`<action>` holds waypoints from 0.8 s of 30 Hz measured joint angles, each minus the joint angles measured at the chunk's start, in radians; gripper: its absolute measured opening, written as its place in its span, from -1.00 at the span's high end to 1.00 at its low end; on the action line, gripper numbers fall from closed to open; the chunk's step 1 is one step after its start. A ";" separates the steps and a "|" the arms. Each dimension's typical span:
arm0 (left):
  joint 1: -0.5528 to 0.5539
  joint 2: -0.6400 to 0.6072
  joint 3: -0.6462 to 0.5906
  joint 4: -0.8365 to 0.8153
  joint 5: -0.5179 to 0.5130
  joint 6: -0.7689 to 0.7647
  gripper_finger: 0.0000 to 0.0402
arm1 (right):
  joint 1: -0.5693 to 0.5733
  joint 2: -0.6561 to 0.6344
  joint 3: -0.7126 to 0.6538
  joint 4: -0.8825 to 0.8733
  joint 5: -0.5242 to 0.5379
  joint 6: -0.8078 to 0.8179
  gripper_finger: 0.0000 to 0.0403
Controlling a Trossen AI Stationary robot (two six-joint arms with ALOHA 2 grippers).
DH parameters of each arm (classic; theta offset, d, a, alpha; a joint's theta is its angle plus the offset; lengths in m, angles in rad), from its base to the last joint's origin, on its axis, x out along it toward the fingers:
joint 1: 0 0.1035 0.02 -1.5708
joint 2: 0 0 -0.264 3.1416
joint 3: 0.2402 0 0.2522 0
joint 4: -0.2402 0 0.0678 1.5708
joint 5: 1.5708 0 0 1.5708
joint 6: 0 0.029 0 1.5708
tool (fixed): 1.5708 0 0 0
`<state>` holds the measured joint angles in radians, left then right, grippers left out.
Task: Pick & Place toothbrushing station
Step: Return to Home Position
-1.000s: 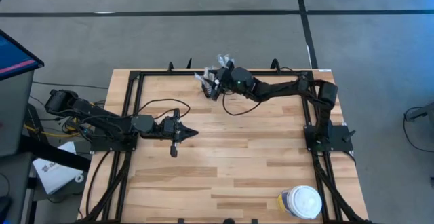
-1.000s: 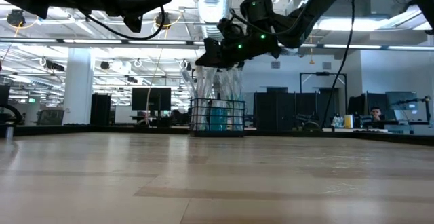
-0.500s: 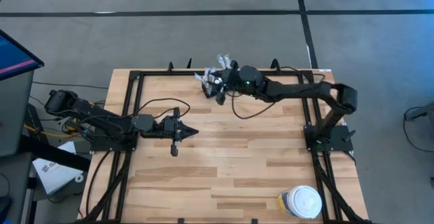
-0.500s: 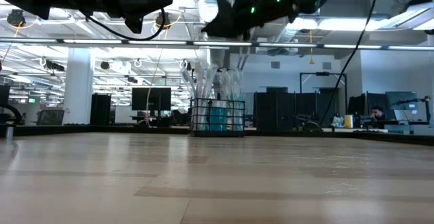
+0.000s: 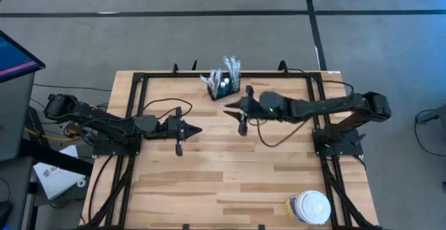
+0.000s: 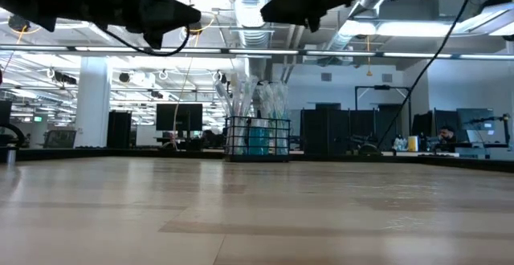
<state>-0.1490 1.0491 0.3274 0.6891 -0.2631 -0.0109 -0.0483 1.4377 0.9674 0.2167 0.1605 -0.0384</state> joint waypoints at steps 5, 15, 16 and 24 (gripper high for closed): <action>-0.003 -0.097 -0.046 -0.001 0.002 -0.004 0.98 | 0.091 -0.089 -0.121 0.074 0.121 0.024 0.65; 0.005 -0.309 -0.187 0.001 0.000 -0.028 0.98 | 0.259 -0.274 -0.359 0.199 0.303 0.051 0.71; 0.005 -0.325 -0.200 0.001 0.000 -0.028 0.98 | 0.268 -0.292 -0.384 0.214 0.320 0.061 0.71; 0.005 -0.396 -0.284 -0.002 -0.030 -0.045 0.98 | 0.337 -0.424 -0.603 0.415 0.417 0.065 0.71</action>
<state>-0.1444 0.6536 0.0437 0.6875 -0.2929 -0.0564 0.2882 1.0141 0.3640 0.6318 0.5771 0.0269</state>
